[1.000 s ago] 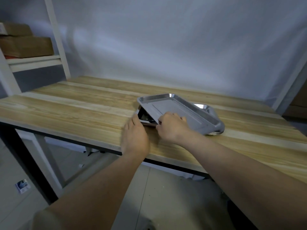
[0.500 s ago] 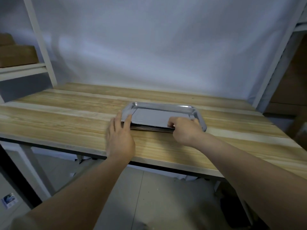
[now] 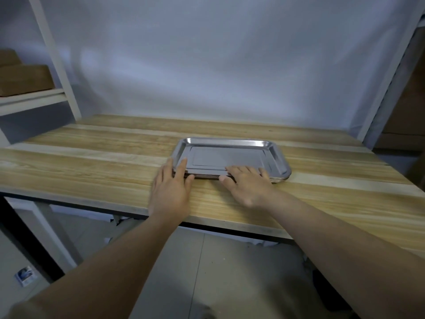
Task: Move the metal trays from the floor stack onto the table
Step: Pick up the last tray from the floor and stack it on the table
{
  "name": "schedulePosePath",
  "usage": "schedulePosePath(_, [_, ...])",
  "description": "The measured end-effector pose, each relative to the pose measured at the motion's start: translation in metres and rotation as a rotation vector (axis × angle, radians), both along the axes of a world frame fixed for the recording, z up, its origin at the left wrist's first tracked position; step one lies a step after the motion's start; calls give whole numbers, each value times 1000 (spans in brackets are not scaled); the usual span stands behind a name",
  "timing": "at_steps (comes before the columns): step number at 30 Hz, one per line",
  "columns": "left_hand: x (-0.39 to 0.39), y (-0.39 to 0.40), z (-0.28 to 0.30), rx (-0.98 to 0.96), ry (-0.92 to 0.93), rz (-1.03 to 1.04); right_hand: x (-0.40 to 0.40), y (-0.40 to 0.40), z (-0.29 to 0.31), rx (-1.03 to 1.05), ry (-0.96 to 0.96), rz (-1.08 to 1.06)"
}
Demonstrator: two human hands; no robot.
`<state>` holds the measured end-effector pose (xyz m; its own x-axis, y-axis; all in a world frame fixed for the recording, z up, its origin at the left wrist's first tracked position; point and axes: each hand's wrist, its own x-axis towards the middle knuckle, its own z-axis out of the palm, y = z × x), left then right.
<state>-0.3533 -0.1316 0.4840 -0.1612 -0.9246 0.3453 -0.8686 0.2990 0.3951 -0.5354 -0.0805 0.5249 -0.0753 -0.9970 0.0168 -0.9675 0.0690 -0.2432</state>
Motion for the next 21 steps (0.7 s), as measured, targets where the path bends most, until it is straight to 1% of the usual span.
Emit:
schedulePosePath(4, [-2, 1, 3, 85, 1, 24, 1, -1, -7, -3, 58, 10])
schedulePosePath(6, [-3, 1, 3, 106, 44, 46, 1, -1, -6, -11, 4, -2])
schedulePosePath(8, [-2, 0, 1, 106, 91, 60, 1, 1, -3, -95, -93, -47])
schedulePosePath(10, [0, -2, 1, 87, 169, 69, -4, 5, -1, -232, -129, -148])
schedulePosePath(13, [0, -8, 7, 63, 353, 128, -22, 6, 5, -358, -54, -338])
schedulePosePath(15, [-1, -12, 13, 81, 426, 171, -38, 6, 9, -400, -14, -458])
schedulePosePath(18, [-4, -23, 19, 129, 485, 279, -59, 5, 14, -358, 24, -565])
schedulePosePath(20, [-5, -29, 20, 158, 537, 295, -69, 3, 13, -272, -37, -600])
schedulePosePath(21, [-6, -31, 21, 175, 567, 300, -73, 1, 12, -240, -104, -617])
